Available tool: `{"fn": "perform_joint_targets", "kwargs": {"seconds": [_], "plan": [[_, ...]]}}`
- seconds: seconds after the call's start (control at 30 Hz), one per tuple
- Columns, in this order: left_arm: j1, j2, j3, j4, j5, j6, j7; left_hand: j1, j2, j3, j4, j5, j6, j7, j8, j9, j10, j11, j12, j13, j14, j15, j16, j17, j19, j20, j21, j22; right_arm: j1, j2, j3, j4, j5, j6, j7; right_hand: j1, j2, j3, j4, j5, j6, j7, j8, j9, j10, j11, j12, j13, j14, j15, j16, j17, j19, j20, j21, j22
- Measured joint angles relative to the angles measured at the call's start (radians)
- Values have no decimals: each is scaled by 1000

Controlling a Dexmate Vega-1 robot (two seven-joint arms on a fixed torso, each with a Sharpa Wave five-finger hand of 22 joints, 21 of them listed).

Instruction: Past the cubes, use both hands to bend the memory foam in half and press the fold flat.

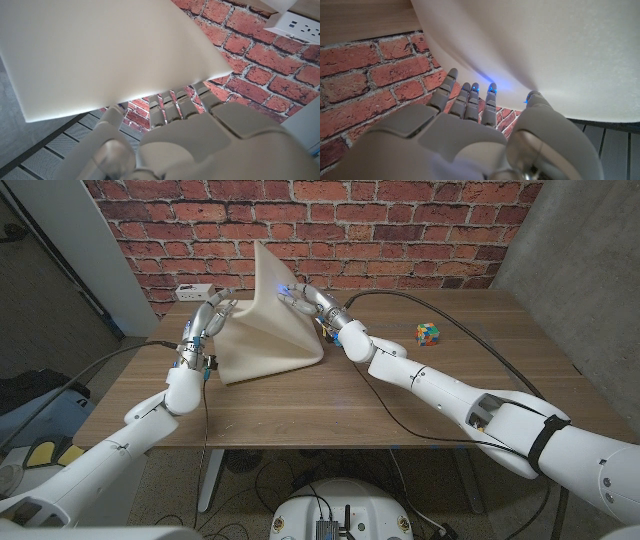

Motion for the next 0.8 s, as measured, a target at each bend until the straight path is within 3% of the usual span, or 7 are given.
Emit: {"fn": "perform_joint_targets", "kwargs": {"seconds": [0.33, 0.8], "plan": [[1, -37, -20, 47, 22, -102, 63, -4, -4, -10, -10, 12, -58, -26, 0, 0, -81, -14, -5, 0, -36, 0, 0, 0, 0, 0, -8, 0, -87, -32, 89, -104, 45, 6, -49, -35, -26, -17, 9, -5, -53, -9, -23, 0, -14, 6, -13, 3, -10, 9, -5, 5, -21, 13, -14, 0], [-24, -87, -43, 134, -16, -270, 66, -13, -13, -23, -23, 12, -81, -38, -5, -5, -108, -9, -5, -5, -73, 2, -4, 0, -4, -4, -15, 0, -203, -76, 193, -246, 113, -26, -97, -43, -34, -21, 5, -5, -58, -3, -23, 2, -26, 7, -18, 3, -20, 12, -13, 4, -32, 24, -16, 0]]}}
